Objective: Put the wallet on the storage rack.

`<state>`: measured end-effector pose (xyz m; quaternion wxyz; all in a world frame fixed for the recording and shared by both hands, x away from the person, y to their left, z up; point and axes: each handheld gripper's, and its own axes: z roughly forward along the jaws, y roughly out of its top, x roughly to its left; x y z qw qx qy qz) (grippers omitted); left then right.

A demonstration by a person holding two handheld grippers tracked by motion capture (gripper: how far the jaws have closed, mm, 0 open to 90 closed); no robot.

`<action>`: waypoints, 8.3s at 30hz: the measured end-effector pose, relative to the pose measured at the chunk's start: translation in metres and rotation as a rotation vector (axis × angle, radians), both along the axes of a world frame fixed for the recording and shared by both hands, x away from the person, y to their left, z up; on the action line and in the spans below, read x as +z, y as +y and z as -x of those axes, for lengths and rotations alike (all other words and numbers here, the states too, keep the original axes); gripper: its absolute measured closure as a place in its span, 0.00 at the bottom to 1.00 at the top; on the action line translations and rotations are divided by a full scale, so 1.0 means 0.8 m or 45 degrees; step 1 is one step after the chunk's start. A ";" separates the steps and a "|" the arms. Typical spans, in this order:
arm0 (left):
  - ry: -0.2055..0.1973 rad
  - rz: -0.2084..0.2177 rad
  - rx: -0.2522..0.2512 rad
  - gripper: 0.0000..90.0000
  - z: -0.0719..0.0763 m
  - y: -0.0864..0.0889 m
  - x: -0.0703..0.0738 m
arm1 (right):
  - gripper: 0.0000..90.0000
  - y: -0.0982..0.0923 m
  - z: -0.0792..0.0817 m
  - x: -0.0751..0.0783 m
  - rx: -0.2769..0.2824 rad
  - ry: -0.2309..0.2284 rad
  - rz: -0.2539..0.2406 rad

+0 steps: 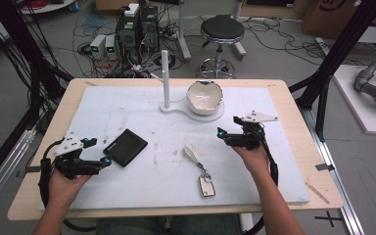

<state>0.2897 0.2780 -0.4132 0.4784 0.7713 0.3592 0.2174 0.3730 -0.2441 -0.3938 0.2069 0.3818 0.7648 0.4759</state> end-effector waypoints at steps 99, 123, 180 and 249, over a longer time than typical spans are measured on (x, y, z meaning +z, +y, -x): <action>-0.035 -0.001 0.046 0.17 0.024 0.022 0.006 | 0.95 0.253 -0.073 0.028 0.541 0.211 0.034; -0.033 0.005 -0.002 0.17 0.002 0.003 0.006 | 0.95 0.112 -0.078 0.106 0.267 0.019 -0.023; -0.019 0.007 0.015 0.17 0.000 0.011 0.002 | 0.94 0.056 -0.155 0.084 -0.119 -0.103 0.299; -0.036 0.018 -0.078 0.17 -0.030 -0.022 0.005 | 0.23 -0.007 -0.019 0.057 -0.111 -0.109 0.054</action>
